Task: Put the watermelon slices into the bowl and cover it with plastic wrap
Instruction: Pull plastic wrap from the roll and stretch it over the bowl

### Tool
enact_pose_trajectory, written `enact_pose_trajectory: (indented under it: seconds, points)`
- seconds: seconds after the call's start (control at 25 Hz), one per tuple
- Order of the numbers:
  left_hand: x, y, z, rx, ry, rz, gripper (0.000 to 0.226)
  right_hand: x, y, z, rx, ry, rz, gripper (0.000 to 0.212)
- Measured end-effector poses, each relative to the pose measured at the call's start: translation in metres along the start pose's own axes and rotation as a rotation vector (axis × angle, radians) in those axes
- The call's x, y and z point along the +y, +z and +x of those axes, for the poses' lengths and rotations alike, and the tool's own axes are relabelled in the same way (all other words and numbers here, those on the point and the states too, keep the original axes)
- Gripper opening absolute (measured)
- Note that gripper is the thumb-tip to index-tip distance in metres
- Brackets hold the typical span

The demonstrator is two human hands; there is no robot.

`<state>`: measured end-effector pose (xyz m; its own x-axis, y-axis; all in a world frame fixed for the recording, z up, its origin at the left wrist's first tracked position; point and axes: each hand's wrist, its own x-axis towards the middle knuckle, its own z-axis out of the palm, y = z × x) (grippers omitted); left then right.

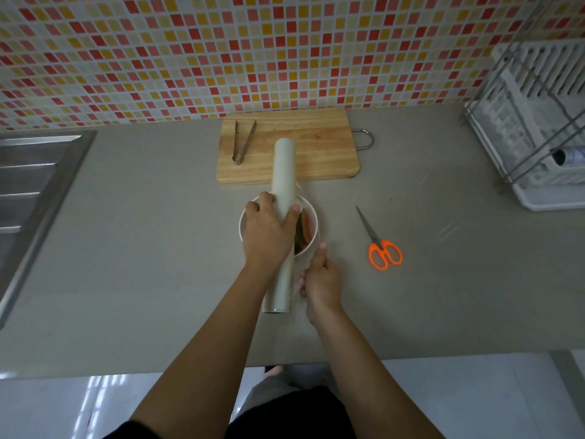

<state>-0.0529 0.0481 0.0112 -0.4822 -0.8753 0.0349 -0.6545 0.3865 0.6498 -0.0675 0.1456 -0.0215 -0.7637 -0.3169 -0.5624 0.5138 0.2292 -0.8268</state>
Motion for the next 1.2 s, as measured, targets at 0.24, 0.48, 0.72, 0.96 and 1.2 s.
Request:
enact_pose_trajectory:
  seconds: [0.24, 0.48, 0.72, 0.96, 1.2]
  points:
    - [-0.002, -0.01, 0.007, -0.023, -0.041, -0.071, 0.05, 0.01, -0.012, 0.017, 0.066, -0.137, -0.176, 0.061]
    - [-0.009, -0.024, 0.012, -0.087, -0.244, -0.283, 0.047, 0.026, -0.013, 0.03, 0.147, -0.222, -0.444, 0.062]
    - [-0.011, -0.028, 0.01, -0.063, -0.24, -0.342, 0.043, 0.02, -0.02, 0.033, 0.285, -0.304, -0.25, 0.044]
    - [-0.012, -0.029, 0.004, -0.08, -0.264, -0.387, 0.046, -0.023, 0.019, 0.043, -0.021, -0.405, 0.064, 0.047]
    - [-0.014, -0.038, 0.007, -0.204, -0.245, -0.334, 0.069, -0.022, 0.031, 0.073, -0.175, -0.245, 0.058, 0.038]
